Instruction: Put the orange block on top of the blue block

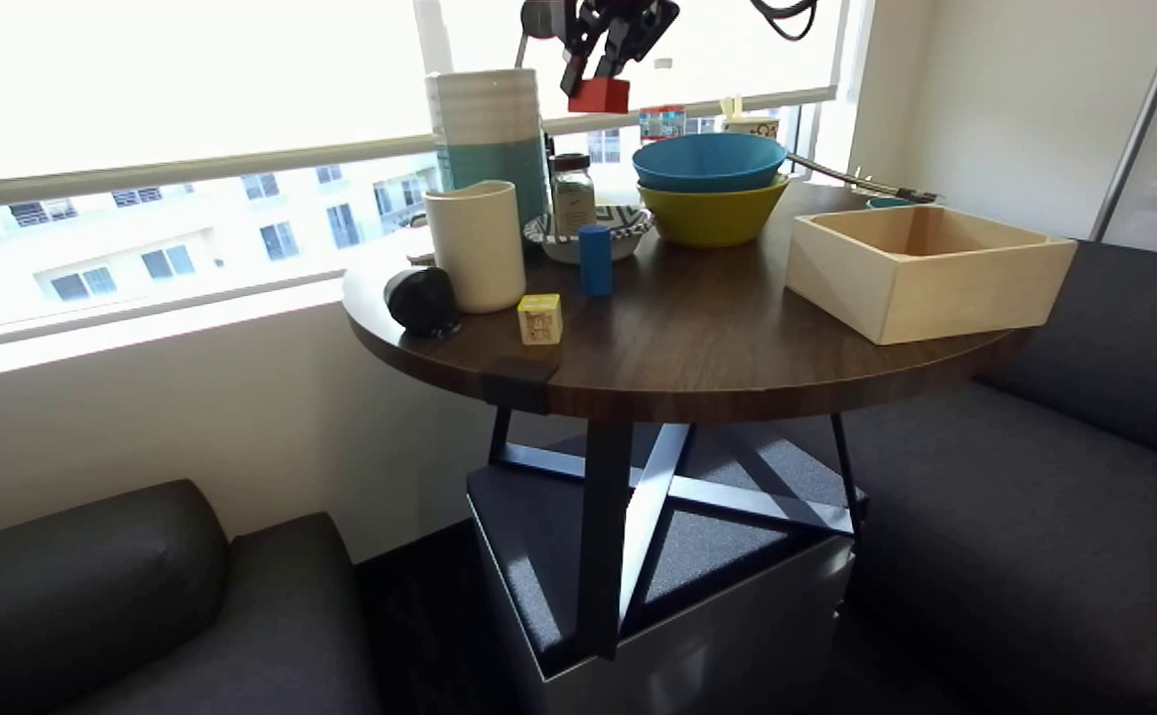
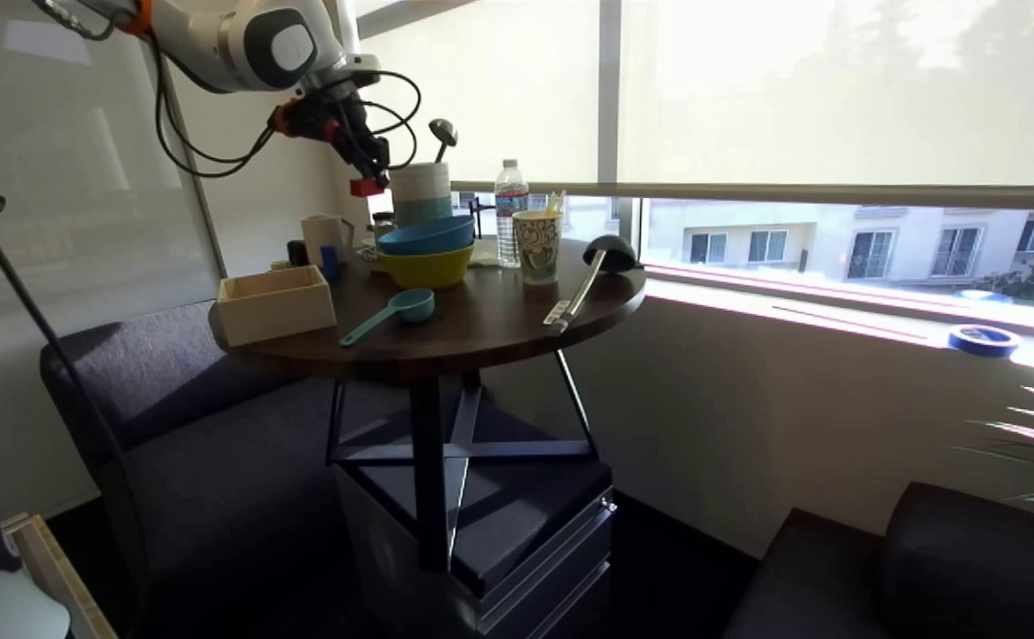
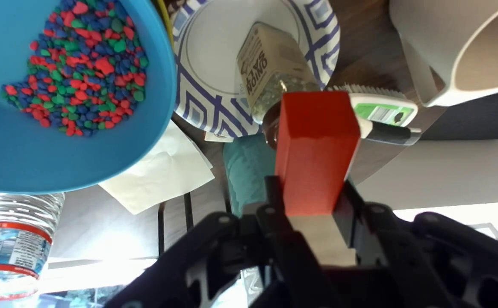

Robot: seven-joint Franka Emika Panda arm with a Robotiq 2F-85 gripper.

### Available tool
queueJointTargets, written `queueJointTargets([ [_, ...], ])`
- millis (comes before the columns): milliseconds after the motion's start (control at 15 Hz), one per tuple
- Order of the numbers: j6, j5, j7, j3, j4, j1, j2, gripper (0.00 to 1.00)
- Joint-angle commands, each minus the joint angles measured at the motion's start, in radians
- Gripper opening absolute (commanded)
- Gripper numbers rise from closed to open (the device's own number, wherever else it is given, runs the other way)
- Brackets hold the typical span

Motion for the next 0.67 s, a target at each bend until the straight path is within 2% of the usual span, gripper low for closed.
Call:
queueJointTargets([
  [0, 0.013, 0.027, -0.054, 0.020, -0.126, 0.012, -0.106, 0.08],
  [267, 0.016, -0.017, -0.072, 0.050, -0.180, 0.034, -0.137, 0.08],
  [600, 0.005, -0.072, -0.066, 0.079, -0.199, 0.044, -0.113, 0.08],
])
